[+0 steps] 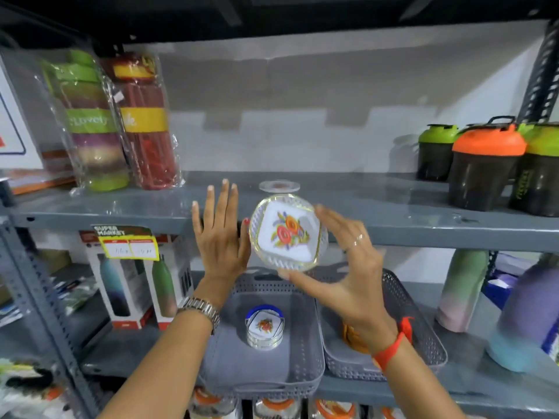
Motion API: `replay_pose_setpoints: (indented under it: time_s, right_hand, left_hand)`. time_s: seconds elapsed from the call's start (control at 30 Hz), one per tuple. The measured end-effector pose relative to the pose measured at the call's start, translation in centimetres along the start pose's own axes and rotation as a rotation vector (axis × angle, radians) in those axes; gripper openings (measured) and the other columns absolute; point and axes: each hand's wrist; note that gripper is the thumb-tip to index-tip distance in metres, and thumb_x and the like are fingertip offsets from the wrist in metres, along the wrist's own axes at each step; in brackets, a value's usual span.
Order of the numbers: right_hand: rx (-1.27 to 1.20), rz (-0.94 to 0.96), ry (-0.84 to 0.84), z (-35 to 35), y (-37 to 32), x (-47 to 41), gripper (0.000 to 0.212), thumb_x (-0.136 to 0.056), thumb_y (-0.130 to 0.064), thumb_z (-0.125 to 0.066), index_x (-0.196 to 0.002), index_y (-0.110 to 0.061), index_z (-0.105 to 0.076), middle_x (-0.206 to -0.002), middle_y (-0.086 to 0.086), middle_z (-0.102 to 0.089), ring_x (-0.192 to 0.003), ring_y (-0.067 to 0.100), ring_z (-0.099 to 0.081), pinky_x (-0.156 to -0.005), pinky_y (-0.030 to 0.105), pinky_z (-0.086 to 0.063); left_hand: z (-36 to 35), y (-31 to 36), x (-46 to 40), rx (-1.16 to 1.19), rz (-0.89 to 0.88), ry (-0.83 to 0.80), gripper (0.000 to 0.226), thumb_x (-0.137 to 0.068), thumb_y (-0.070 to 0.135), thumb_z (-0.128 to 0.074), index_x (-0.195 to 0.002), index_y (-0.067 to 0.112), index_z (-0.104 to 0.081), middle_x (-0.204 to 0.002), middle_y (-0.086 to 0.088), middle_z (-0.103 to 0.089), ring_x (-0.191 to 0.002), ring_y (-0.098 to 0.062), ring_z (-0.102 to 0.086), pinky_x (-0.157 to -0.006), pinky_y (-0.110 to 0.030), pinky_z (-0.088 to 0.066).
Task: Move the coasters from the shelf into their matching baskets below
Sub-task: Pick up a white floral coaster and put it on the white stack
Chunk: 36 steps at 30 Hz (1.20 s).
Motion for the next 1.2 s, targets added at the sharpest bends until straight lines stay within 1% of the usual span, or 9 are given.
replay_pose_setpoints:
  time_s: [0.1, 0.2, 0.33, 0.4, 0.5, 0.6, 0.7, 0.9, 1.2]
  right_hand:
    - [-0.044, -0.105, -0.114, -1.4, 1.8, 5.4, 0.074, -0.063, -0.050, -0.080, -0.122, -0.012, -0.058, -0.127, 0.002, -0.059, -0.113, 0.015, -0.055, -0.099, 0.017, -0.040]
    - [0.119, -0.306, -0.262, -4.2, 4.5, 9.4, 0.069, -0.062, -0.054, -0.075, -0.114, -0.010, -0.065, -0.122, -0.001, -0.061, -0.111, 0.016, -0.054, -0.100, 0.011, -0.034]
    - [0.321, -0.729, -0.566, -8.4, 7.9, 12.4, 0.063, -0.062, -0.053, -0.079, -0.109, -0.012, -0.069, -0.112, 0.005, -0.069, -0.108, 0.024, -0.056, -0.096, 0.026, -0.039]
    - [0.330, -0.799, -0.648, -10.6, 8.9, 13.4, 0.056, -0.057, -0.063, -0.071, -0.093, -0.020, -0.073, -0.094, 0.000, -0.074, -0.096, 0.021, -0.063, -0.088, 0.029, -0.048]
    - [0.327, -0.793, -0.711, -13.6, 9.9, 14.5, 0.055, -0.056, -0.069, -0.065, -0.080, -0.020, -0.072, -0.078, -0.001, -0.073, -0.084, 0.020, -0.065, -0.082, 0.033, -0.051]
    - [0.338, -0.854, -0.767, -15.5, 10.3, 15.2, 0.053, -0.063, -0.064, -0.071, -0.088, -0.017, -0.071, -0.084, 0.001, -0.073, -0.088, 0.019, -0.059, -0.091, 0.033, -0.047]
    - [0.376, -0.838, -0.773, -17.0, 11.6, 16.0, 0.057, -0.061, -0.066, -0.070, -0.087, -0.016, -0.069, -0.081, 0.001, -0.073, -0.083, 0.020, -0.063, -0.087, 0.035, -0.052]
    - [0.447, -0.826, -0.800, -18.4, 13.1, 15.3, 0.082, -0.067, -0.054, -0.077, -0.125, -0.003, -0.048, -0.125, 0.014, -0.047, -0.108, 0.031, -0.056, -0.090, 0.037, -0.051]
    - [0.641, -0.764, -0.830, -19.1, 14.5, 15.5, 0.099, -0.062, -0.071, -0.069, -0.130, -0.007, -0.039, -0.129, 0.014, -0.045, -0.117, 0.031, -0.048, -0.089, 0.045, -0.048]
  left_hand:
    - [0.0, 0.1, 0.1, 0.021, -0.006, 0.031, 0.050, -0.100, 0.032, -0.029, -0.143, 0.007, -0.036, -0.147, -0.010, -0.039, -0.138, -0.028, -0.029, -0.116, -0.045, -0.011]
    - [0.2, 0.5, 0.1, 0.064, 0.025, 0.040, 0.052, -0.097, 0.030, -0.032, -0.142, 0.007, -0.038, -0.147, -0.009, -0.040, -0.139, -0.028, -0.030, -0.117, -0.043, -0.008]
    - [-0.1, 0.4, 0.3, 0.055, 0.050, 0.040, 0.053, -0.095, 0.031, -0.032, -0.141, 0.007, -0.041, -0.146, -0.010, -0.042, -0.138, -0.029, -0.033, -0.116, -0.043, -0.011]
    - [-0.2, 0.4, 0.3, 0.063, 0.048, 0.037, 0.053, -0.094, 0.031, -0.032, -0.141, 0.006, -0.042, -0.146, -0.009, -0.042, -0.138, -0.029, -0.033, -0.116, -0.044, -0.011]
    - [-0.2, 0.4, 0.3, 0.065, 0.042, 0.044, 0.054, -0.094, 0.031, -0.031, -0.140, 0.006, -0.043, -0.145, -0.010, -0.043, -0.137, -0.028, -0.034, -0.116, -0.044, -0.012]
    - [-0.4, 0.3, 0.3, 0.061, 0.039, 0.051, 0.054, -0.094, 0.033, -0.030, -0.139, 0.006, -0.045, -0.144, -0.009, -0.045, -0.137, -0.027, -0.035, -0.116, -0.043, -0.012]
    - [-0.6, 0.1, 0.3, 0.054, 0.028, 0.057, 0.055, -0.094, 0.035, -0.028, -0.138, 0.008, -0.046, -0.143, -0.008, -0.048, -0.135, -0.025, -0.037, -0.115, -0.042, -0.014]
    - [-1.1, 0.1, 0.3, 0.051, 0.040, 0.097, 0.055, -0.093, 0.036, -0.028, -0.136, 0.009, -0.049, -0.140, -0.007, -0.050, -0.133, -0.023, -0.040, -0.115, -0.040, -0.016]
    - [-1.4, 0.1, 0.3, 0.044, 0.045, 0.131, 0.054, -0.091, 0.035, -0.031, -0.134, 0.010, -0.051, -0.138, -0.005, -0.053, -0.131, -0.021, -0.044, -0.113, -0.040, -0.021]
Point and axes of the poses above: each hand's wrist, its own x-axis away from the middle knuckle, its own z-axis out of the back of the hand, y = z × x
